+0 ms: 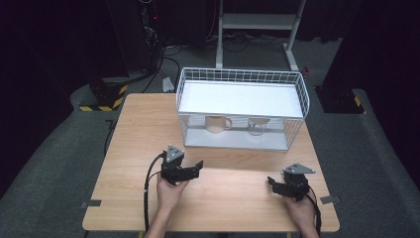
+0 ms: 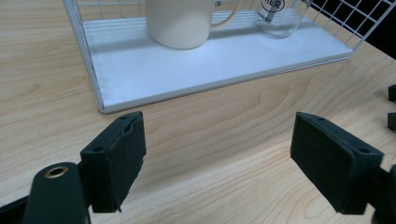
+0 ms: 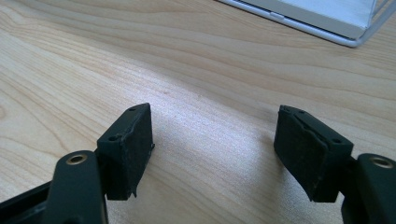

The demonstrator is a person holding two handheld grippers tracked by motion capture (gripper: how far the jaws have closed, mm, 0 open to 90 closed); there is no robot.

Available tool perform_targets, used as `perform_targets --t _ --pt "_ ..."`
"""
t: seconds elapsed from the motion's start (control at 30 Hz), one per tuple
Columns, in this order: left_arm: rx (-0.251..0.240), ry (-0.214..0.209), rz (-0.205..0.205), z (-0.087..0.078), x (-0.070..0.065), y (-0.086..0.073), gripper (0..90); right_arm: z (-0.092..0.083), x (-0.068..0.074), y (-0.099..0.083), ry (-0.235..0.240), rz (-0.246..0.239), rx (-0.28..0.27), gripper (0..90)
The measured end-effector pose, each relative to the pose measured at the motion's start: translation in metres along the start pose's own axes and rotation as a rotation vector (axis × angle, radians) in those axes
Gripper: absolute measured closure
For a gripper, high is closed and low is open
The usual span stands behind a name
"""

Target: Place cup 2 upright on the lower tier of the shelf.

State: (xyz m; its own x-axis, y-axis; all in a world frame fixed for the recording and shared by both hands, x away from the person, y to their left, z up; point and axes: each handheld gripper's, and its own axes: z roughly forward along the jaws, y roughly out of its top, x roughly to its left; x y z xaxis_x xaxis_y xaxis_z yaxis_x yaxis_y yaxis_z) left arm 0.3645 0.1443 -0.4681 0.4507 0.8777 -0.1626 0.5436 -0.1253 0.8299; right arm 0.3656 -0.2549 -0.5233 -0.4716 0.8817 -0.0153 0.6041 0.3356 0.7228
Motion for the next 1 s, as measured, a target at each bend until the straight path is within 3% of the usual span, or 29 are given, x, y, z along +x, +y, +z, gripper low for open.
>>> perform_targets --t 0.2,0.4,1.0 --pt "0.015 0.009 0.002 0.0 0.002 -0.007 18.7 0.0 0.0 0.0 0.0 0.0 0.0 28.4" --pt "0.025 -0.018 -0.009 0.001 0.006 -0.015 18.8 0.0 0.0 0.0 0.0 0.0 0.0 28.4" --pt "0.084 0.038 0.002 0.008 0.013 -0.036 19.1 0.0 0.0 0.0 0.0 0.0 0.0 28.4"
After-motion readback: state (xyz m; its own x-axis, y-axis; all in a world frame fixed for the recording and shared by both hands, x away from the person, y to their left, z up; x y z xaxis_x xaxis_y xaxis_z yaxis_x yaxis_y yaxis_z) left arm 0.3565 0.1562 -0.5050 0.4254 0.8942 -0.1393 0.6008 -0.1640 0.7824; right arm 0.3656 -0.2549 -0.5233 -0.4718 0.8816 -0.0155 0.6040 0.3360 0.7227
